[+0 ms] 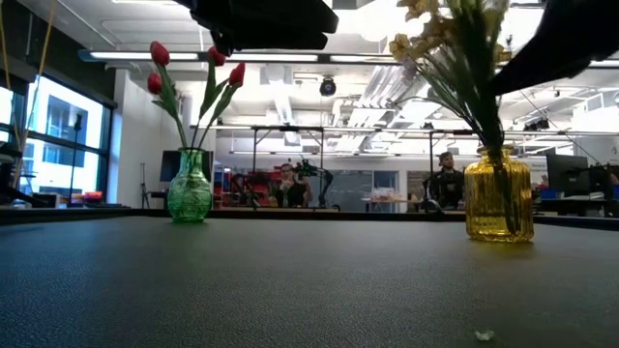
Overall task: Sort flowers into vase by color
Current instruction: Put the white flowers in the yellow vase
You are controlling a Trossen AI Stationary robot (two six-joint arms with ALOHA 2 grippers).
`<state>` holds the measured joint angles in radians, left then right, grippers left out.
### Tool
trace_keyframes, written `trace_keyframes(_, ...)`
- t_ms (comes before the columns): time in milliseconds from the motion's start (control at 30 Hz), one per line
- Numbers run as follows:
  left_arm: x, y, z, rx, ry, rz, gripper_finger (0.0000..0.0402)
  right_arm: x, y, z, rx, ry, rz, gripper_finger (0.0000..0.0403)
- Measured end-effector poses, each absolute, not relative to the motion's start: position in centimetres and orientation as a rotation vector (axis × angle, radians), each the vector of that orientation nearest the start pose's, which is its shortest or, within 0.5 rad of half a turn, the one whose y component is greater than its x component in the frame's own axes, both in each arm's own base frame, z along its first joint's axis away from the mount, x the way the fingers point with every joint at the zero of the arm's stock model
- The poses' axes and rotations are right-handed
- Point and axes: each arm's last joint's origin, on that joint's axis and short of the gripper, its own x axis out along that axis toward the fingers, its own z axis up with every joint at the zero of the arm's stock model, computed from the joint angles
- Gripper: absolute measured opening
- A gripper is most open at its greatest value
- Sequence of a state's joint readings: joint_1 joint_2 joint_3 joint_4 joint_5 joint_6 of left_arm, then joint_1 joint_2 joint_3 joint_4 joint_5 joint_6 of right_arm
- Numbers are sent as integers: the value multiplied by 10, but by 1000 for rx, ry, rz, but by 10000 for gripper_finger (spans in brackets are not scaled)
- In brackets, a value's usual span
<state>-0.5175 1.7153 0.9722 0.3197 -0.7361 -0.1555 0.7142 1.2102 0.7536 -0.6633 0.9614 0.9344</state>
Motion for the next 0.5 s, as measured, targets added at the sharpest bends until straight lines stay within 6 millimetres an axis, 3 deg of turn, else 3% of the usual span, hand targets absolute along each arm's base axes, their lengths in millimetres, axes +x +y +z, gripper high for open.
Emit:
trace_keyframes(167,323,-162,207,90,317,240,159,183,108,221,77,566,-564,65)
trace_keyframes(333,323,-162,208,87,313,240,159,186,105,220,81,605,-553,8)
trace_keyframes(500,323,-162,208,86,313,240,159,186,109,220,112,610,-519,13)
